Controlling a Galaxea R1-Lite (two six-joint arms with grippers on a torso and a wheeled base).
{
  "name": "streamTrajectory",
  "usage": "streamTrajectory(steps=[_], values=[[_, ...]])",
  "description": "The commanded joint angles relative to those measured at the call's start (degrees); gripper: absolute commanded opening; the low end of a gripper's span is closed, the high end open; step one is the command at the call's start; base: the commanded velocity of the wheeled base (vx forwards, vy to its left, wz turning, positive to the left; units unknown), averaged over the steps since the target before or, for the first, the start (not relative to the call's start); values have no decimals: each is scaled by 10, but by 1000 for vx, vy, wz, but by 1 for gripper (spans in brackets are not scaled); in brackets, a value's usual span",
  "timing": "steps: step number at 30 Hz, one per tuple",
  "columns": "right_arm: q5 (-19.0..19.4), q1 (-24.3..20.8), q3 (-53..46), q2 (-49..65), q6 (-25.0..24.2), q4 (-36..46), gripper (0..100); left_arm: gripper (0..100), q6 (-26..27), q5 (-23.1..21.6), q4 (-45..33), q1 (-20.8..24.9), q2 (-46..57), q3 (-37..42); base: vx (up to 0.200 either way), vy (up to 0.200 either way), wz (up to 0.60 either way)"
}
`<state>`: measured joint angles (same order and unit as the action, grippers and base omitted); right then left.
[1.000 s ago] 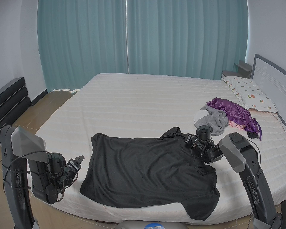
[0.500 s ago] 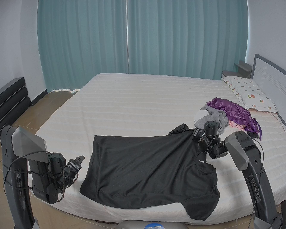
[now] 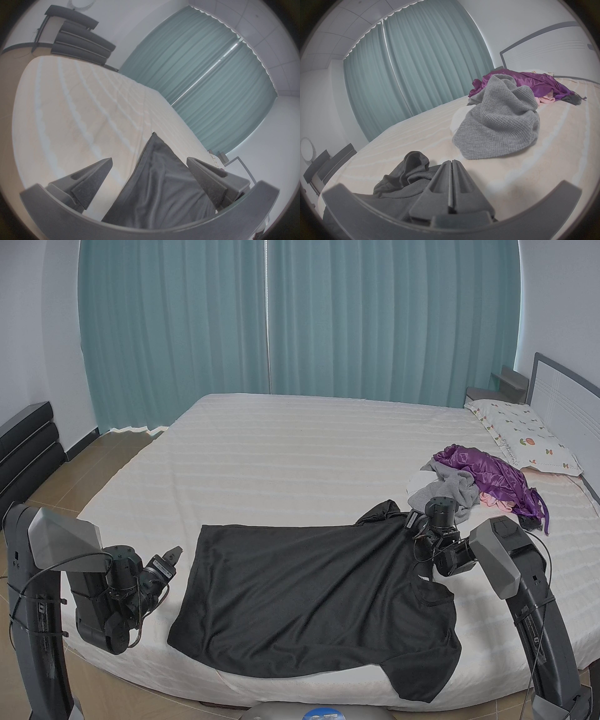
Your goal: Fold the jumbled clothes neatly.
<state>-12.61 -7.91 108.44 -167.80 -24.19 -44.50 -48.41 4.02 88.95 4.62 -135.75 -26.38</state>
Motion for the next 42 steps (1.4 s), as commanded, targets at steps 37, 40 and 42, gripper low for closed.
streamTrajectory(steps=[37,40,42], values=[[-15,-11,-63,25,-39,-40,0,100,77,-59,-369,7,-208,-571,0,0,0],[-15,-11,-71,26,-39,-41,0,100,77,-57,-373,7,-215,-584,0,0,0],[-14,-11,-74,23,-39,-42,0,100,77,-53,-376,7,-220,-594,0,0,0]])
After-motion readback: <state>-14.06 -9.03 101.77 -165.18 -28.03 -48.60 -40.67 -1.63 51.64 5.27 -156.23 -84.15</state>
